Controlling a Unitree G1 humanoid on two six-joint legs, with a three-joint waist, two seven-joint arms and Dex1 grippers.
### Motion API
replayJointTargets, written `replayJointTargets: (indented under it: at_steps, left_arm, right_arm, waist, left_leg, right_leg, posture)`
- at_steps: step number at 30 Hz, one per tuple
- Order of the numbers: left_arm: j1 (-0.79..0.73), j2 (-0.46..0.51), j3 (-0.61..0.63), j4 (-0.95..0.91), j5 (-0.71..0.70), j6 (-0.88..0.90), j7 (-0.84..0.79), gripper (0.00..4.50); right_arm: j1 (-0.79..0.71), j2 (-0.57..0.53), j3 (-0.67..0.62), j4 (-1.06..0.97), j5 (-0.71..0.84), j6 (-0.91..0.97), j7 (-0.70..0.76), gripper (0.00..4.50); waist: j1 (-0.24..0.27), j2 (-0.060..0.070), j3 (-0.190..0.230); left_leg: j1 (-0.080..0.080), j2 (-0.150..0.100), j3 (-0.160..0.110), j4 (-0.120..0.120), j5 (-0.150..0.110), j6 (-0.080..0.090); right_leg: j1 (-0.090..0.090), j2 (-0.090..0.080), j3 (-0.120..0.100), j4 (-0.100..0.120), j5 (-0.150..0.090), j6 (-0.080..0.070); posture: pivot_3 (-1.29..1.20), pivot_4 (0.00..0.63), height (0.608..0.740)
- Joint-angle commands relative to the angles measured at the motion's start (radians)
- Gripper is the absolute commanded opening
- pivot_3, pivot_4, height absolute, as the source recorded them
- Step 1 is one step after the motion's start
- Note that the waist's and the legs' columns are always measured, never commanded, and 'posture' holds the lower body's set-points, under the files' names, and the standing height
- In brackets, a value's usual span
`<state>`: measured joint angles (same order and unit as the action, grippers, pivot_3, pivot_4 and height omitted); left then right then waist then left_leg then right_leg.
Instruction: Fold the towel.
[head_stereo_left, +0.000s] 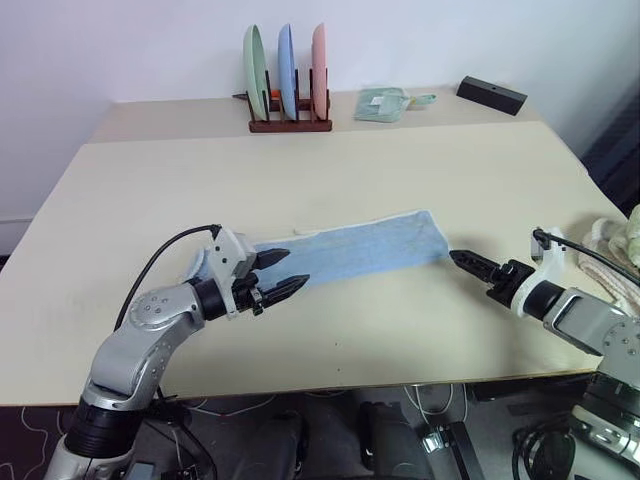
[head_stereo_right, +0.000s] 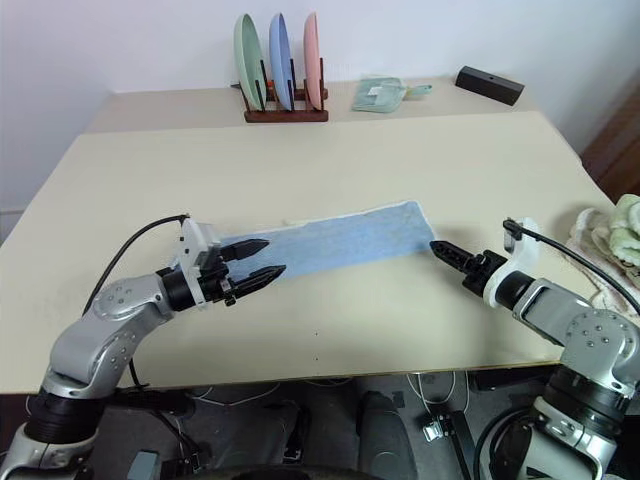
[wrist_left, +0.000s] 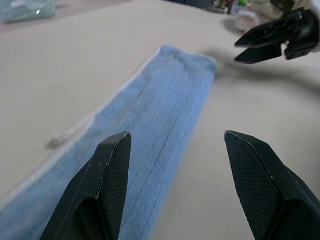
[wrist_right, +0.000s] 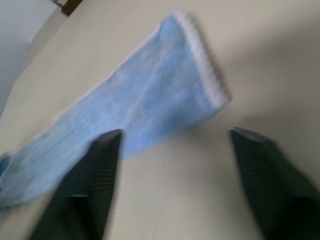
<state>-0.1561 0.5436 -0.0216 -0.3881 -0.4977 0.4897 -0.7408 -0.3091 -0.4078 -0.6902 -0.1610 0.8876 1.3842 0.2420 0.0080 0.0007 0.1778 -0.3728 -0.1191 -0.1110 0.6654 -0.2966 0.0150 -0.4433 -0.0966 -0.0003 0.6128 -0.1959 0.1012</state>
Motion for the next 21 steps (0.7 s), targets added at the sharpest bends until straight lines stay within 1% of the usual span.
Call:
replayJointTargets:
  at_steps: [1,4,6,9,12,15,18,19,21]
  left_arm:
    - [-0.003,0.004,0.016,-0.022,-0.005,-0.018,-0.010,3.03]
    - [-0.013,0.000,0.011,-0.023,-0.007,-0.015,-0.013,3.03]
    - [-0.021,-0.005,0.007,-0.019,-0.006,-0.014,-0.011,3.03]
    - [-0.030,-0.014,0.000,-0.013,-0.002,-0.017,-0.011,3.03]
    - [-0.040,-0.023,-0.005,-0.003,0.006,-0.023,-0.011,3.03]
    - [-0.048,-0.032,-0.009,0.002,0.015,-0.026,-0.010,3.03]
    - [-0.046,-0.039,-0.004,0.000,0.021,-0.030,-0.004,3.03]
    - [-0.043,-0.040,-0.002,-0.001,0.022,-0.030,-0.002,3.03]
    - [-0.036,-0.042,-0.001,-0.006,0.024,-0.032,0.000,3.03]
  right_arm:
    - [-0.023,0.056,0.003,-0.030,0.009,0.014,-0.079,4.46]
    - [-0.066,0.141,-0.017,0.000,-0.013,-0.001,-0.187,4.46]
    - [-0.097,0.177,-0.030,0.039,-0.034,-0.028,-0.244,4.46]
    - [-0.145,0.208,-0.036,0.102,-0.051,-0.074,-0.292,4.46]
    - [-0.188,0.216,-0.019,0.172,-0.073,-0.132,-0.314,4.46]
    - [-0.218,0.216,0.002,0.236,-0.105,-0.194,-0.333,3.72]
    - [-0.223,0.216,0.010,0.249,-0.113,-0.234,-0.343,2.17]
    - [-0.225,0.219,0.004,0.248,-0.108,-0.244,-0.350,1.59]
    - [-0.225,0.214,-0.001,0.240,-0.103,-0.266,-0.355,0.61]
  waist:
    - [0.003,0.000,0.000]
    - [0.000,0.000,-0.001]
    - [-0.001,-0.001,-0.001]
    - [-0.003,-0.002,-0.003]
    - [-0.004,-0.003,-0.005]
    - [-0.004,-0.004,-0.006]
    - [-0.004,-0.003,-0.006]
    - [-0.004,-0.003,-0.006]
    - [-0.004,-0.003,-0.006]
  left_leg:
    - [0.000,0.000,0.000,0.000,0.000,0.000]
    - [0.000,0.000,0.000,0.000,0.000,0.000]
    - [0.000,0.000,0.000,0.000,0.000,0.000]
    - [0.001,0.000,0.000,0.000,0.000,0.000]
    - [0.002,0.000,0.000,0.000,0.000,0.000]
    - [0.002,0.000,0.000,0.000,0.000,0.000]
    - [0.002,0.000,0.000,0.000,0.000,0.000]
    - [0.002,0.000,0.000,0.000,0.000,0.000]
    - [0.001,0.000,0.000,0.000,0.000,0.000]
  right_leg:
    - [0.000,0.000,0.000,0.000,0.000,0.000]
    - [0.000,0.000,0.000,0.000,0.000,0.000]
    - [0.000,0.000,0.000,0.000,0.000,0.000]
    - [0.001,0.000,0.000,0.000,0.000,0.000]
    - [0.001,0.001,0.000,0.000,0.000,0.000]
    - [0.001,0.001,-0.001,0.000,0.000,0.000]
    - [0.001,0.001,-0.001,0.000,0.000,0.000]
    - [0.001,0.001,0.000,0.000,0.000,0.000]
    - [0.001,0.001,0.000,0.000,0.000,0.000]
  posture:
    - [0.00,0.150,0.740]
    - [0.00,0.150,0.740]
    - [0.00,0.150,0.740]
    - [0.00,0.150,0.740]
    - [0.00,0.150,0.740]
    - [0.00,0.150,0.740]
    - [0.00,0.150,0.740]
    - [0.00,0.150,0.740]
    - [0.00,0.150,0.740]
